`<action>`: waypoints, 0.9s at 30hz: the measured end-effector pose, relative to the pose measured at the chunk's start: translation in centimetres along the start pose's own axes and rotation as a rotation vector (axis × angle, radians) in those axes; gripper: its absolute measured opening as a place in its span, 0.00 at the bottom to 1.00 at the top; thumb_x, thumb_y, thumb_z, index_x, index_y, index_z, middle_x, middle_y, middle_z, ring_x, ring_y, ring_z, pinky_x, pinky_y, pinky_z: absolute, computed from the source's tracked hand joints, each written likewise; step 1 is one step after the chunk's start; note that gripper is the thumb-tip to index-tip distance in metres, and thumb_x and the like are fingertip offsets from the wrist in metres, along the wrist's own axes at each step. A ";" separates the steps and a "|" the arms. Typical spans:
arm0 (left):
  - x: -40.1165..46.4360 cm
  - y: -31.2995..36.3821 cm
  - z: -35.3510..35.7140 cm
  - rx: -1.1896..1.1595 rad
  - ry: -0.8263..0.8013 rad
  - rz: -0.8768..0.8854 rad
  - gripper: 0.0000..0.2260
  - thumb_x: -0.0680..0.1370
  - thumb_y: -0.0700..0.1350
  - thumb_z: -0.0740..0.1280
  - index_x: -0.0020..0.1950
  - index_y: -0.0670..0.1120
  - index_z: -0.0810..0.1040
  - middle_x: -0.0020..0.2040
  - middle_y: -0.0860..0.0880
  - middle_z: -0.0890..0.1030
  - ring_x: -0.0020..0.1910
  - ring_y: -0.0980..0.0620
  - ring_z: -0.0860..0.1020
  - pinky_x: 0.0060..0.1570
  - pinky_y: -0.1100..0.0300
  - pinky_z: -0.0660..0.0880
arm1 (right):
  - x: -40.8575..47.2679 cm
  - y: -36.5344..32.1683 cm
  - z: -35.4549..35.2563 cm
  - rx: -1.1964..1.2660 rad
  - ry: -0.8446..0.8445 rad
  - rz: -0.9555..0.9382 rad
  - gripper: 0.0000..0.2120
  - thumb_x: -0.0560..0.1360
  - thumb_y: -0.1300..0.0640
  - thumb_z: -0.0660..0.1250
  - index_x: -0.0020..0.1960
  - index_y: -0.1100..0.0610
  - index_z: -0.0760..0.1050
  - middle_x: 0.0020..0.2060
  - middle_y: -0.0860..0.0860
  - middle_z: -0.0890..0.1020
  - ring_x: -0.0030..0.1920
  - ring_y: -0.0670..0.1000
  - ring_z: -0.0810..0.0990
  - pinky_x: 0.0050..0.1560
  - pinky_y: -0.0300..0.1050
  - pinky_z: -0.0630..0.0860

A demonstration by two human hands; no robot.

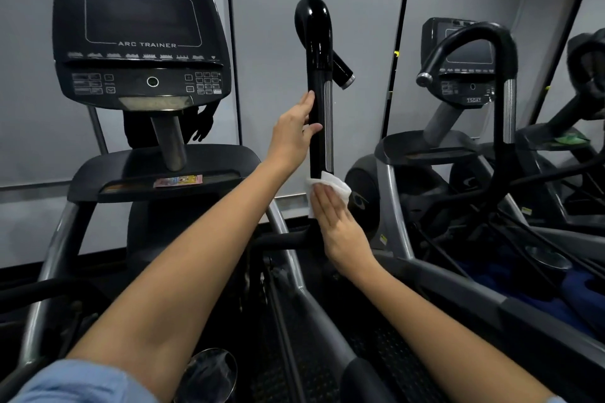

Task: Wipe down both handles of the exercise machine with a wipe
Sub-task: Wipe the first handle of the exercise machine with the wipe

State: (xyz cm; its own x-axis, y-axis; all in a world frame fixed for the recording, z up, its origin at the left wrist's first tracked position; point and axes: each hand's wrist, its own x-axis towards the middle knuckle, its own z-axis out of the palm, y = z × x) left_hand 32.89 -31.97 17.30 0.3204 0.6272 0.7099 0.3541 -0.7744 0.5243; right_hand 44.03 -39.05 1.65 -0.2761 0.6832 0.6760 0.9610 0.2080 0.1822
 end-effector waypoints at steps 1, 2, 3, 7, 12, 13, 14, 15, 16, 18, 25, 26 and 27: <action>0.0 0.0 0.0 -0.002 0.008 0.004 0.27 0.77 0.35 0.64 0.74 0.42 0.60 0.75 0.45 0.63 0.66 0.43 0.72 0.67 0.54 0.69 | 0.3 0.2 -0.1 -0.044 -0.006 -0.013 0.33 0.68 0.65 0.50 0.73 0.66 0.54 0.73 0.61 0.60 0.74 0.58 0.53 0.71 0.56 0.63; -0.1 0.1 0.0 0.005 0.017 0.006 0.27 0.77 0.35 0.64 0.74 0.42 0.61 0.75 0.45 0.63 0.66 0.43 0.73 0.67 0.54 0.69 | 1.1 0.2 -0.5 -0.075 -0.001 -0.005 0.33 0.68 0.64 0.50 0.73 0.66 0.55 0.73 0.60 0.60 0.74 0.58 0.53 0.71 0.56 0.62; -0.1 0.1 0.1 0.012 0.025 0.007 0.26 0.77 0.35 0.64 0.74 0.42 0.61 0.75 0.45 0.63 0.66 0.44 0.73 0.66 0.54 0.70 | 2.1 0.2 -0.9 -0.093 0.002 0.017 0.32 0.69 0.63 0.50 0.73 0.65 0.55 0.73 0.60 0.60 0.74 0.57 0.54 0.72 0.56 0.60; -0.4 0.3 0.1 0.007 0.028 -0.003 0.26 0.77 0.35 0.64 0.74 0.43 0.61 0.75 0.46 0.63 0.66 0.45 0.73 0.67 0.55 0.69 | 2.1 -0.5 -0.5 -0.160 -0.021 0.054 0.33 0.70 0.63 0.55 0.74 0.65 0.54 0.74 0.59 0.58 0.74 0.57 0.57 0.72 0.55 0.60; -0.4 0.4 0.0 0.014 0.024 0.003 0.26 0.78 0.34 0.64 0.75 0.42 0.60 0.74 0.45 0.63 0.67 0.45 0.72 0.68 0.57 0.68 | 2.0 -0.2 -0.3 -0.118 -0.002 0.052 0.35 0.71 0.64 0.57 0.75 0.65 0.48 0.75 0.60 0.53 0.75 0.57 0.49 0.74 0.57 0.56; -0.3 0.3 0.0 0.005 0.028 0.002 0.26 0.77 0.34 0.63 0.74 0.42 0.61 0.74 0.45 0.64 0.67 0.45 0.72 0.67 0.57 0.68 | 3.3 -0.2 -0.8 -0.097 0.033 0.084 0.34 0.72 0.64 0.57 0.75 0.65 0.48 0.75 0.61 0.53 0.75 0.57 0.49 0.74 0.57 0.56; -0.3 0.3 0.0 -0.007 0.033 -0.004 0.26 0.77 0.33 0.63 0.74 0.42 0.61 0.74 0.45 0.64 0.67 0.46 0.72 0.67 0.58 0.68 | 4.5 -0.2 -1.4 -0.066 0.053 0.120 0.34 0.72 0.65 0.57 0.75 0.65 0.48 0.75 0.61 0.53 0.75 0.58 0.49 0.73 0.57 0.57; -0.3 0.3 0.1 -0.016 0.036 -0.009 0.26 0.77 0.32 0.63 0.74 0.42 0.61 0.74 0.45 0.64 0.67 0.46 0.72 0.66 0.60 0.69 | 5.2 -0.2 -1.8 -0.035 0.063 0.147 0.34 0.72 0.65 0.58 0.75 0.65 0.47 0.75 0.61 0.54 0.75 0.59 0.49 0.72 0.58 0.59; -0.4 0.3 0.1 -0.018 0.038 -0.011 0.26 0.77 0.32 0.63 0.74 0.42 0.61 0.74 0.45 0.65 0.67 0.46 0.72 0.66 0.61 0.69 | 5.3 -0.2 -1.8 -0.007 0.067 0.154 0.35 0.72 0.67 0.59 0.75 0.65 0.47 0.75 0.61 0.53 0.75 0.59 0.49 0.72 0.58 0.60; -0.5 0.4 0.2 -0.006 0.037 -0.003 0.26 0.77 0.33 0.63 0.74 0.41 0.61 0.74 0.44 0.64 0.67 0.45 0.72 0.67 0.58 0.68 | 3.6 -0.3 -0.9 0.023 0.054 0.132 0.38 0.69 0.70 0.60 0.75 0.65 0.46 0.75 0.61 0.50 0.75 0.60 0.47 0.73 0.55 0.57; -0.4 -0.2 0.2 -0.005 0.050 0.022 0.25 0.77 0.34 0.64 0.73 0.41 0.62 0.74 0.44 0.65 0.66 0.45 0.73 0.67 0.53 0.70 | 5.6 -0.2 -3.4 0.408 0.109 0.232 0.29 0.79 0.67 0.53 0.75 0.65 0.44 0.75 0.56 0.42 0.75 0.52 0.40 0.67 0.20 0.44; -0.4 -0.2 0.3 -0.009 0.051 0.019 0.25 0.77 0.34 0.64 0.74 0.41 0.62 0.74 0.44 0.65 0.66 0.45 0.73 0.66 0.53 0.70 | 5.8 -0.2 -3.8 0.468 0.107 0.245 0.28 0.80 0.67 0.52 0.75 0.64 0.42 0.75 0.54 0.41 0.75 0.48 0.39 0.60 0.14 0.45; -0.4 -0.2 0.3 -0.012 0.050 0.016 0.25 0.77 0.34 0.64 0.74 0.41 0.62 0.74 0.44 0.65 0.66 0.46 0.73 0.66 0.53 0.70 | 5.3 -0.3 -3.8 0.532 0.101 0.255 0.29 0.80 0.66 0.52 0.75 0.63 0.41 0.75 0.54 0.39 0.74 0.44 0.37 0.55 0.12 0.46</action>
State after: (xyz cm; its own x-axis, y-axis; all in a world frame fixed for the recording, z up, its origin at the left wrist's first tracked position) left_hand 32.94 -32.07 16.75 0.2811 0.6101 0.7408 0.3387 -0.7853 0.5182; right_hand 42.35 -38.17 7.94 -0.0100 0.6934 0.7205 0.8495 0.3860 -0.3597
